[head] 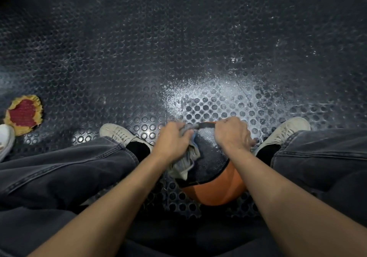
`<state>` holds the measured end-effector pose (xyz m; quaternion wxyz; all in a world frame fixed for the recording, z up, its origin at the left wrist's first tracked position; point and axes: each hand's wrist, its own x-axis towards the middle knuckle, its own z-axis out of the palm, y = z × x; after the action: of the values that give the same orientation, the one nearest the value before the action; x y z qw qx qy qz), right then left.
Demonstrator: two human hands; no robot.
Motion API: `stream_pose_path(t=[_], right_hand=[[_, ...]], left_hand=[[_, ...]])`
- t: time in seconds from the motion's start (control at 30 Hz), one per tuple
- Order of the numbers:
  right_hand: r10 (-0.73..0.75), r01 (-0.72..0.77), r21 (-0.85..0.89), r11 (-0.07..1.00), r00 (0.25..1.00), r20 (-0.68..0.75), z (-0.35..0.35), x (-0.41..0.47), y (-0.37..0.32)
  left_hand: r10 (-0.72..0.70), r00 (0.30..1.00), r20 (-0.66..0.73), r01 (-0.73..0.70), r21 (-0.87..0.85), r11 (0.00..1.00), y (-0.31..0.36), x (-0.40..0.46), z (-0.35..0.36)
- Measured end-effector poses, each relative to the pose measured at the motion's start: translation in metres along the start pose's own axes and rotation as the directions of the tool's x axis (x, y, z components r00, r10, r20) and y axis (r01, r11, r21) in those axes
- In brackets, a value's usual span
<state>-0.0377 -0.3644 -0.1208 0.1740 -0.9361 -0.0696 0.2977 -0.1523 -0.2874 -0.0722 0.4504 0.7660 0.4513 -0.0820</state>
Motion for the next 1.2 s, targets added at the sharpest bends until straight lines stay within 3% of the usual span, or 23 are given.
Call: stream_pose_path(t=[0.1,0.27,0.33,0.4,0.47,0.6,0.63,0.77,0.83,0.9,0.97,1.0,1.13,1.2], right_hand=[[-0.042,0.041,0.012,0.999,0.999,0.022,-0.003,0.006,0.005],[-0.115,0.115,0.0,0.993,0.993,0.027,0.003,-0.004,-0.001],[-0.092,0.092,-0.013,0.996,0.995,0.027,-0.001,-0.002,0.001],[-0.077,0.077,0.001,0.997,0.996,0.047,-0.005,0.004,0.003],[-0.092,0.092,0.0,0.996,0.993,0.071,-0.006,0.006,0.002],[-0.1,0.1,-0.001,0.995,0.993,0.068,-0.001,0.001,-0.001],[-0.085,0.084,0.01,0.996,0.995,0.057,-0.001,0.001,0.0],[-0.033,0.032,0.016,0.999,0.999,0.038,-0.011,0.006,0.008],[-0.085,0.084,0.023,0.996,0.994,0.065,-0.014,0.007,0.008],[-0.125,0.124,0.019,0.992,0.99,0.064,-0.014,0.001,0.005],[-0.121,0.12,0.014,0.993,0.991,0.056,-0.008,-0.005,0.004],[-0.123,0.122,0.008,0.992,0.992,0.038,-0.005,-0.007,0.005],[-0.108,0.108,-0.002,0.994,0.992,0.063,-0.006,0.003,0.01],[-0.142,0.143,-0.001,0.99,0.986,0.082,-0.009,0.008,0.008]], left_hand=[[0.114,0.993,0.016,-0.115,0.096,0.989,-0.005,-0.029,0.009],[-0.079,0.996,-0.047,0.083,0.079,0.993,-0.004,0.021,-0.005],[0.036,0.999,0.004,-0.036,0.032,0.999,-0.002,0.007,-0.001],[0.183,0.983,0.016,-0.184,0.097,0.978,-0.004,-0.023,0.005],[0.216,0.975,-0.047,-0.206,0.155,0.966,-0.011,-0.028,0.008],[-0.117,0.989,-0.092,0.112,-0.05,0.992,-0.009,0.016,-0.001],[-0.136,0.988,-0.077,0.131,-0.061,0.99,-0.008,0.019,0.001],[0.188,0.981,-0.054,-0.183,0.092,0.979,-0.007,-0.032,0.018],[0.258,0.962,-0.086,-0.245,0.136,0.96,-0.012,-0.037,0.024],[0.084,0.98,-0.179,-0.076,0.054,0.996,-0.018,-0.01,0.02],[-0.126,0.975,-0.184,0.116,-0.059,0.991,-0.02,0.011,0.011],[-0.135,0.973,-0.185,0.125,-0.061,0.99,-0.021,0.014,0.011],[0.179,0.967,-0.183,-0.178,0.022,0.984,-0.01,-0.027,0.022],[0.224,0.955,-0.194,-0.212,0.083,0.974,-0.019,-0.031,0.022]])
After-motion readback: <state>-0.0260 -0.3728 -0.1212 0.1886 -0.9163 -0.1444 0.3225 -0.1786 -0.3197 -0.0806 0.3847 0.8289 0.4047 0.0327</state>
